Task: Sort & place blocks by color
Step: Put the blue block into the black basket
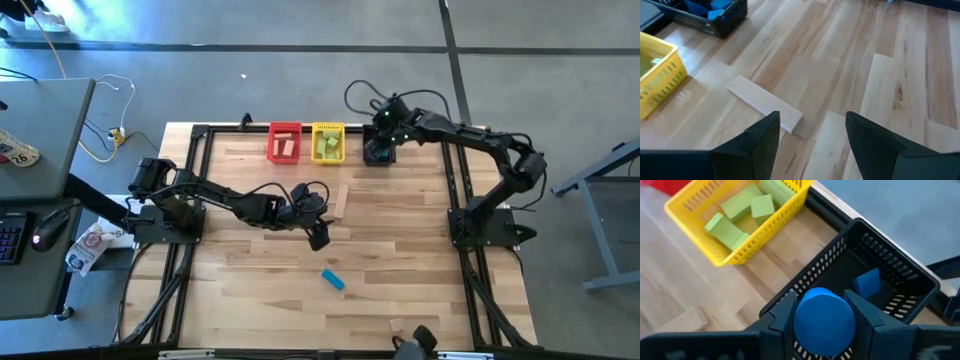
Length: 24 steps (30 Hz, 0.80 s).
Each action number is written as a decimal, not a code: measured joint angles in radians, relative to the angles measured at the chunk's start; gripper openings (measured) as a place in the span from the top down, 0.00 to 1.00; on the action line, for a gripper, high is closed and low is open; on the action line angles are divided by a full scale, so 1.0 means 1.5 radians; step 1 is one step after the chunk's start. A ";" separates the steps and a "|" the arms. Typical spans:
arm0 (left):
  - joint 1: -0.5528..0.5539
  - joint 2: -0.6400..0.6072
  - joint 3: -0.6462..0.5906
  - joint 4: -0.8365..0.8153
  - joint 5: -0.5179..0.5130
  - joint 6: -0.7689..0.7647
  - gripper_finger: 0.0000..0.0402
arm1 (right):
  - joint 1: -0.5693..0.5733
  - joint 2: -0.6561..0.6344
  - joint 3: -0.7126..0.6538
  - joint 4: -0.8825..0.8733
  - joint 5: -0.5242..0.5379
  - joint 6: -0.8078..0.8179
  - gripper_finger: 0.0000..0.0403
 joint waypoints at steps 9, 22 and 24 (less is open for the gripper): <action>-0.002 0.000 0.000 0.000 0.012 0.000 0.47 | -0.062 0.030 0.000 -0.001 -0.132 0.020 0.74; -0.002 0.000 0.000 -0.001 0.012 0.000 0.47 | -0.104 0.110 0.000 0.043 -0.175 0.024 0.72; -0.002 0.000 0.000 -0.001 0.012 0.000 0.47 | -0.103 0.111 0.000 0.051 -0.167 0.022 0.69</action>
